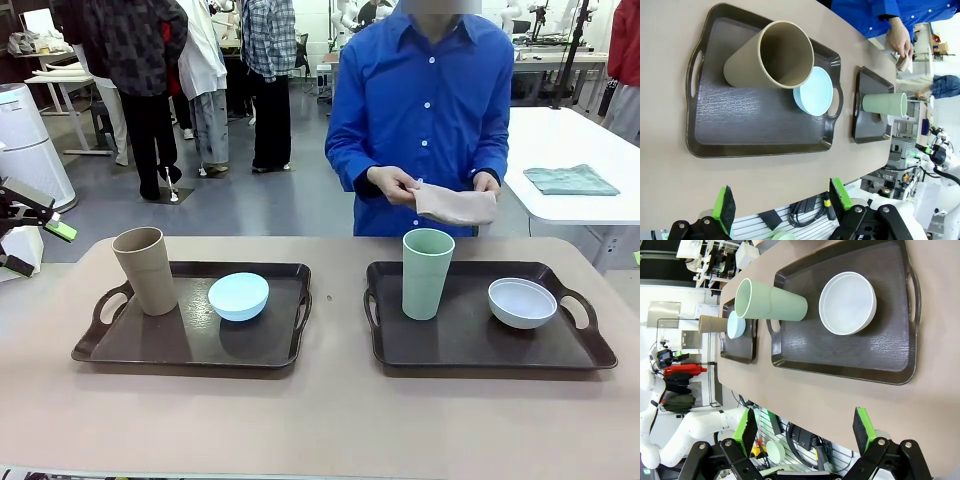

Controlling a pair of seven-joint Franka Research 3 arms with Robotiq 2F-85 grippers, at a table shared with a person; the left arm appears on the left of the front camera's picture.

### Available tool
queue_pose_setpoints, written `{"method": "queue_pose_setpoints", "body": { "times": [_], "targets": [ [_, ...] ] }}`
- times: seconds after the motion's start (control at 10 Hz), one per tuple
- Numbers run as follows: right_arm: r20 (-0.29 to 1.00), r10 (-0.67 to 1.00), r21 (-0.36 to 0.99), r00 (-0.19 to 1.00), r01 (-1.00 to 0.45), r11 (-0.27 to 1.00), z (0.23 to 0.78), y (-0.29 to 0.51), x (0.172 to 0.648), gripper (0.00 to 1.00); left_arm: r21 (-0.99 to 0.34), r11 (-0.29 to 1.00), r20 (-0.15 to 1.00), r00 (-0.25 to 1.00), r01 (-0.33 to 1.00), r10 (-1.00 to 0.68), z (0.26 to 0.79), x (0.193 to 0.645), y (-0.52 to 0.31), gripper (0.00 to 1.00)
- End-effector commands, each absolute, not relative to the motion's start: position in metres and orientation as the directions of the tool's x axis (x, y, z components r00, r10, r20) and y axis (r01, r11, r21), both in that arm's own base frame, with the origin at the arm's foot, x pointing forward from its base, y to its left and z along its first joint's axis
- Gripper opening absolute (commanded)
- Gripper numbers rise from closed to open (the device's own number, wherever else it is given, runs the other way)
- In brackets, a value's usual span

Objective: Set up a tray with a mat and arrange the tableware.
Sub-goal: Pick up the Picnic Bowl and Reusable plastic cup from the Handle tray in front of the human's position and hold them in the air.

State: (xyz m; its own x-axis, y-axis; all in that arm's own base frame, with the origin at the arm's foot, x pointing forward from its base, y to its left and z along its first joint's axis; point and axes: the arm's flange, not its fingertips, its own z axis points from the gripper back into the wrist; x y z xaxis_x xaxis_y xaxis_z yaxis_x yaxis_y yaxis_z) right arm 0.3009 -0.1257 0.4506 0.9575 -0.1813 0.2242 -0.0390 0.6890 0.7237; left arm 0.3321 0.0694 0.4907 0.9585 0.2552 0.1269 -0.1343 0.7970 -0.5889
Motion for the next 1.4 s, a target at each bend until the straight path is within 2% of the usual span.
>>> {"method": "queue_pose_setpoints", "body": {
  "times": [0.0, 0.1, 0.2, 0.5, 0.7, 0.8, 1.0, 1.2, 1.3],
  "targets": [
    [0.224, -0.181, 0.724, 0.958, -0.039, 0.689, 0.451, -0.126, 0.301, 1.0, -0.607, 0.784, 0.132, 0.955, -0.133, 0.264, 0.491, 0.333, 0.067, 1.0],
    [0.245, -0.107, 0.671, 0.964, -0.089, 0.736, 0.458, -0.126, 0.302, 1.0, -0.589, 0.797, 0.127, 0.959, -0.134, 0.255, 0.491, 0.332, 0.069, 1.0],
    [0.262, -0.06, 0.623, 0.963, -0.122, 0.773, 0.472, -0.118, 0.306, 1.0, -0.558, 0.829, 0.208, 0.961, -0.035, 0.181, 0.511, 0.342, 0.051, 1.0],
    [0.244, 0.019, 0.394, 0.97, -0.118, 0.911, 0.518, -0.097, 0.319, 1.0, -0.321, 0.928, 0.368, 0.928, 0.191, -0.063, 0.58, 0.364, -0.015, 1.0],
    [0.196, 0.051, 0.291, 0.979, -0.108, 0.951, 0.535, -0.08, 0.336, 1.0, -0.169, 0.923, 0.427, 0.87, 0.345, -0.247, 0.596, 0.393, -0.063, 1.0],
    [0.141, 0.065, 0.247, 0.988, -0.099, 0.964, 0.539, -0.067, 0.347, 1.0, -0.092, 0.871, 0.449, 0.8, 0.483, -0.397, 0.599, 0.409, -0.09, 1.0],
    [0.085, 0.057, 0.179, 0.995, -0.072, 0.981, 0.541, -0.039, 0.374, 1.0, 0.033, 0.747, 0.503, 0.635, 0.664, -0.586, 0.599, 0.442, -0.154, 1.0],
    [0.047, 0.04, 0.172, 0.998, -0.048, 0.984, 0.529, -0.019, 0.396, 1.0, -0.021, 0.597, 0.548, 0.509, 0.802, -0.664, 0.588, 0.457, -0.216, 1.0],
    [0.038, 0.018, 0.159, 0.999, -0.024, 0.987, 0.523, -0.013, 0.407, 1.0, -0.121, 0.519, 0.512, 0.501, 0.846, -0.698, 0.578, 0.464, -0.242, 1.0]
  ]
}}
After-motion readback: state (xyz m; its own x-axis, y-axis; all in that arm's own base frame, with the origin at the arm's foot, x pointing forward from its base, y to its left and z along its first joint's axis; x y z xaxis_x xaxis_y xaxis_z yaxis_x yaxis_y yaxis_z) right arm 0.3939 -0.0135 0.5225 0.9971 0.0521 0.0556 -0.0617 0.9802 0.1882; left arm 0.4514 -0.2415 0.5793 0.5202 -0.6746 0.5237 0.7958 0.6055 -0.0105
